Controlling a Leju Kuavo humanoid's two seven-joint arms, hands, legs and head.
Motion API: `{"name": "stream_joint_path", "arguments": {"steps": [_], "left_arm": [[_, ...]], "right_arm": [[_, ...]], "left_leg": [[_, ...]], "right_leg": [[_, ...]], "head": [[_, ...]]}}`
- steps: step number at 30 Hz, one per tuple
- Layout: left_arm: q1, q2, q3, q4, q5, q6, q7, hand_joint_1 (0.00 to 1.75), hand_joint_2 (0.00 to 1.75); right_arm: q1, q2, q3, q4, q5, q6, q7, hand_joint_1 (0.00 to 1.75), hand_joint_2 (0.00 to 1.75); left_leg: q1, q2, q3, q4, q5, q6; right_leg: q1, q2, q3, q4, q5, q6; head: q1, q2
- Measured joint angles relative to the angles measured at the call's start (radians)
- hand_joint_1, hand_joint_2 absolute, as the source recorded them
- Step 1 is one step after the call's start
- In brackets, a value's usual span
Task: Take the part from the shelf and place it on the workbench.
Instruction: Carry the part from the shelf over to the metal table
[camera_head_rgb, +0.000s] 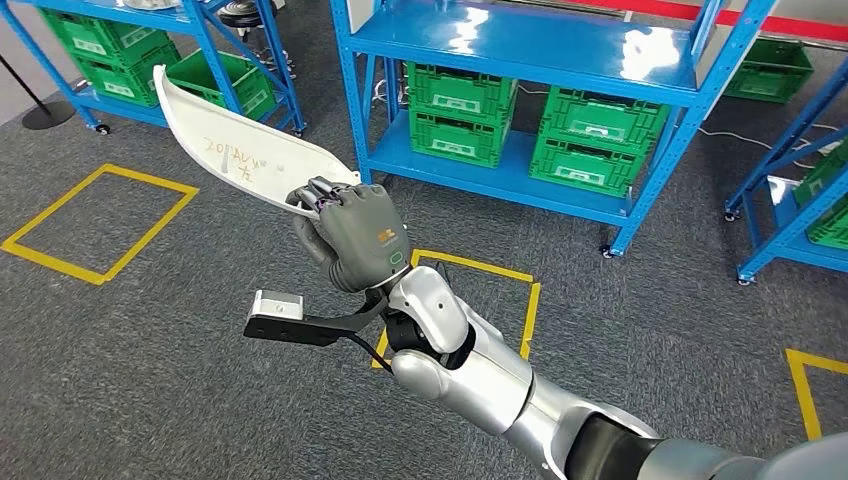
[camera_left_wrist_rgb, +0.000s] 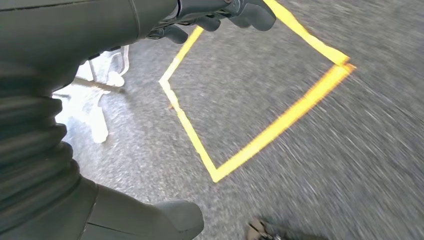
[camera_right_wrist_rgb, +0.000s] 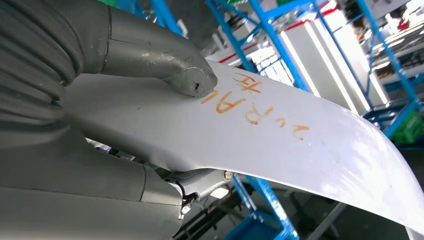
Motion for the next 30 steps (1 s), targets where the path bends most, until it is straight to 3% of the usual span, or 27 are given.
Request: {"name": "stream_joint_path", "arguments": {"steps": [2, 3, 5, 7, 9, 11, 12, 13, 14, 16, 18, 21, 23, 25, 27, 28, 29, 30], "left_arm": [[0.001, 0.012, 0.003, -0.002, -0.005, 0.003, 0.006, 0.00, 1.75], [0.002, 0.016, 0.004, -0.003, -0.007, 0.004, 0.008, 0.00, 1.75], [0.007, 0.022, 0.005, -0.003, -0.010, 0.006, 0.009, 0.00, 1.75], [0.011, 0.026, 0.005, -0.003, -0.011, 0.006, 0.011, 0.00, 1.75], [0.009, 0.027, 0.005, -0.004, -0.011, 0.007, 0.011, 0.00, 1.75], [0.007, 0.027, 0.005, -0.004, -0.011, 0.007, 0.010, 0.00, 1.75], [0.007, 0.027, 0.005, -0.003, -0.011, 0.007, 0.009, 0.00, 1.75], [0.008, 0.027, 0.005, -0.003, -0.012, 0.006, 0.007, 0.00, 1.75], [0.008, 0.027, 0.005, -0.003, -0.012, 0.005, 0.003, 0.00, 1.75], [0.006, 0.026, 0.005, -0.003, -0.014, -0.004, -0.010, 0.00, 1.75], [0.001, 0.025, 0.005, -0.003, -0.018, -0.017, -0.024, 0.00, 1.75], [-0.009, 0.025, 0.005, -0.004, -0.033, -0.033, -0.037, 0.00, 1.75], [-0.018, 0.025, 0.004, -0.003, -0.044, -0.040, -0.039, 0.00, 1.75], [-0.032, 0.026, 0.002, -0.003, -0.052, -0.042, -0.034, 0.00, 1.75], [-0.042, 0.027, 0.002, -0.003, -0.061, -0.041, -0.020, 0.00, 1.75], [-0.043, 0.028, 0.001, -0.003, -0.064, -0.040, -0.012, 0.00, 1.75], [-0.043, 0.028, 0.001, -0.003, -0.067, -0.039, -0.004, 0.00, 1.75], [-0.042, 0.029, 0.000, -0.003, -0.066, -0.039, 0.002, 0.00, 1.75]], "right_arm": [[0.007, 0.006, -0.010, 0.000, 0.000, -0.004, 0.000, 1.75, 1.75], [0.010, 0.008, -0.014, 0.000, 0.000, -0.005, 0.000, 1.75, 1.75], [0.015, 0.012, -0.019, 0.000, 0.001, -0.006, 0.000, 1.75, 1.75], [0.017, 0.017, -0.025, 0.000, 0.001, -0.007, 0.000, 1.75, 1.75], [0.022, 0.017, -0.028, 0.000, 0.001, -0.008, 0.000, 1.75, 1.75], [0.031, 0.016, -0.030, 0.003, 0.001, -0.008, 0.000, 1.75, 1.75], [0.036, 0.016, -0.032, 0.004, 0.001, -0.009, 0.000, 1.75, 1.75], [0.038, 0.016, -0.034, 0.005, 0.003, -0.010, 0.000, 1.75, 1.75], [0.039, 0.016, -0.036, 0.005, 0.006, -0.013, 0.000, 1.75, 1.75], [0.039, 0.016, -0.041, 0.005, 0.013, -0.018, -0.001, 1.75, 1.75], [0.035, 0.016, -0.046, 0.006, 0.018, -0.022, -0.006, 1.75, 1.75], [0.015, 0.015, -0.055, 0.013, 0.016, -0.028, -0.022, 1.75, 1.75], [-0.001, 0.015, -0.057, 0.019, 0.012, -0.038, -0.031, 1.75, 1.75], [-0.008, 0.013, -0.057, 0.022, 0.003, -0.046, -0.034, 1.75, 1.75], [-0.009, 0.004, -0.057, 0.024, -0.011, -0.052, -0.029, 1.75, 1.75], [-0.009, 0.000, -0.057, 0.025, -0.018, -0.056, -0.026, 1.75, 1.75], [-0.010, -0.005, -0.057, 0.025, -0.027, -0.059, -0.024, 1.75, 1.75], [-0.011, -0.008, -0.057, 0.026, -0.033, -0.063, -0.023, 1.75, 1.75]], "left_leg": [[-0.006, 0.034, 0.060, -0.106, 0.029, 0.014], [-0.008, 0.038, 0.068, -0.124, 0.031, 0.021], [-0.009, 0.014, 0.064, -0.127, 0.035, 0.035], [-0.005, -0.008, 0.063, -0.131, 0.041, 0.047], [-0.002, -0.031, 0.062, -0.133, 0.044, 0.056], [-0.003, -0.060, 0.059, -0.131, 0.045, 0.060], [-0.004, -0.075, 0.058, -0.129, 0.045, 0.060], [-0.004, -0.090, 0.057, -0.127, 0.045, 0.060], [-0.004, -0.106, 0.057, -0.124, 0.045, 0.059], [-0.003, -0.134, 0.054, -0.119, 0.045, 0.054], [-0.001, -0.155, 0.047, -0.117, 0.049, 0.044], [0.003, -0.176, 0.035, -0.125, 0.058, 0.023], [-0.001, -0.132, 0.016, -0.094, 0.038, 0.013], [-0.003, -0.066, -0.033, 0.013, -0.023, 0.007], [0.000, -0.042, -0.088, 0.134, -0.073, 0.001], [0.001, -0.038, -0.096, 0.157, -0.075, -0.001], [0.003, -0.034, -0.083, 0.139, -0.058, -0.002], [0.004, -0.023, -0.049, 0.081, -0.029, -0.002]], "right_leg": [[0.005, -0.023, 0.002, 0.002, -0.004, 0.008], [0.008, -0.034, 0.003, 0.003, -0.006, 0.013], [0.009, -0.050, 0.006, 0.002, -0.009, 0.023], [0.003, -0.007, -0.005, 0.031, -0.032, 0.036], [-0.001, 0.063, -0.055, 0.140, -0.091, 0.043], [-0.002, 0.087, -0.120, 0.266, -0.137, 0.044], [-0.001, 0.089, -0.137, 0.292, -0.134, 0.043], [-0.001, 0.092, -0.133, 0.274, -0.111, 0.041], [-0.002, 0.099, -0.110, 0.220, -0.074, 0.038], [-0.003, 0.139, -0.048, 0.082, -0.011, 0.032], [-0.003, 0.163, -0.023, 0.020, 0.007, 0.028], [0.001, 0.136, -0.025, 0.011, 0.017, 0.014], [-0.001, 0.112, -0.020, -0.002, 0.025, 0.001], [0.001, 0.086, -0.017, -0.008, 0.028, -0.006], [0.002, 0.055, -0.018, -0.008, 0.027, -0.008], [0.002, 0.041, -0.019, -0.007, 0.026, -0.008], [0.002, 0.028, -0.019, -0.007, 0.025, -0.008], [0.001, 0.015, -0.018, -0.007, 0.024, -0.006]], "head": [[0.000, 0.000], [0.001, 0.000], [0.002, 0.000], [0.003, 0.000], [0.006, 0.000], [0.007, 0.000], [0.007, 0.000], [0.007, 0.000], [0.007, 0.000], [0.006, 0.000], [0.007, 0.000], [0.009, 0.000], [0.006, 0.000], [0.003, 0.000], [0.001, 0.000], [0.001, 0.000], [0.001, 0.000], [0.001, 0.000]]}}
